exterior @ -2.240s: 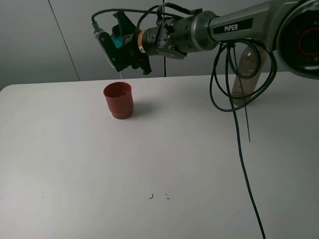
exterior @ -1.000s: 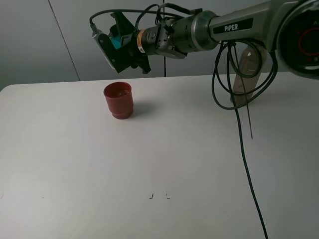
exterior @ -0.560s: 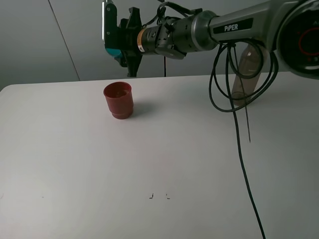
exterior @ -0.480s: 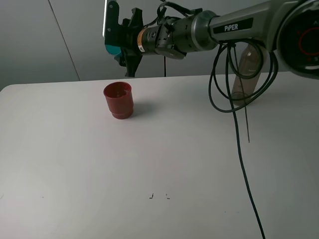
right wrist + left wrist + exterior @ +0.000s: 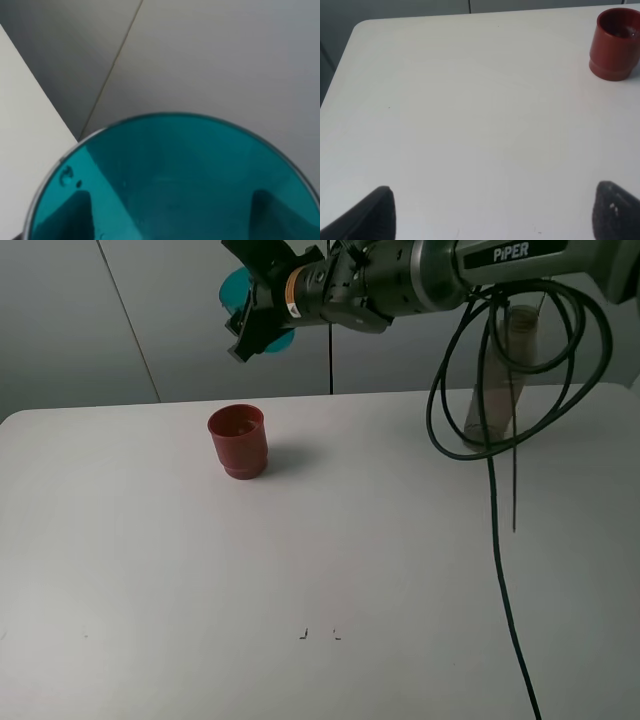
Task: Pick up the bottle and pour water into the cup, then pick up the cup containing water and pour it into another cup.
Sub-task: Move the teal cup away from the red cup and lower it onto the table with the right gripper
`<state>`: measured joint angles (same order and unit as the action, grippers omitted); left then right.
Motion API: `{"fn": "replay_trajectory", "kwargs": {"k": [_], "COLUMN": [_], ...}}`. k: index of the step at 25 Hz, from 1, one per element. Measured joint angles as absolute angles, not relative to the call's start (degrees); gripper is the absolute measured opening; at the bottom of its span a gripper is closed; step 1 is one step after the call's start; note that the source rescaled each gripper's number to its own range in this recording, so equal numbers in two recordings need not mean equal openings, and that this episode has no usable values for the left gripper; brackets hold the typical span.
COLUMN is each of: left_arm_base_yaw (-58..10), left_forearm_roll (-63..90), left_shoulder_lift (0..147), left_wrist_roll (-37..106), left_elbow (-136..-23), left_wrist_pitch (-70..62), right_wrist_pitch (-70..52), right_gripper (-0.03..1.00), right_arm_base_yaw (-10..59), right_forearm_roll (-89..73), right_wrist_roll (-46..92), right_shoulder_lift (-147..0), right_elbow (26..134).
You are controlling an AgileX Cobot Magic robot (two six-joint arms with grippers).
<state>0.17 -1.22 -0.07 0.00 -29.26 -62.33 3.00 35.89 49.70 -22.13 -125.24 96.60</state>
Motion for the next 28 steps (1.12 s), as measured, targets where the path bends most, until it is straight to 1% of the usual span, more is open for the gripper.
{"fn": "replay_trajectory", "kwargs": {"k": [8, 16, 21, 28], "left_arm_base_yaw": [0.2, 0.2, 0.2, 0.2], "left_forearm_roll": [-1.2, -1.2, -1.2, -1.2], "left_shoulder_lift": [-0.1, -0.1, -0.1, -0.1], "left_wrist_roll": [0.0, 0.0, 0.0, 0.4], "left_elbow": [-29.3, -29.3, -29.3, -29.3], "left_wrist_pitch": [-62.3, -62.3, -62.3, -62.3], "right_wrist_pitch": [2.8, 2.9, 3.0, 8.5], "right_gripper": [0.05, 0.05, 0.05, 0.05], "right_arm_base_yaw": [35.9, 35.0, 34.4, 33.8], "right_forearm_roll": [45.5, 39.3, 32.2, 19.5], "right_wrist_roll": [-23.3, -23.3, -23.3, -21.3], "right_shoulder_lift": [-115.4, -101.8, -95.0, -92.6], "right_elbow": [83.1, 67.4, 58.6, 47.3]}}
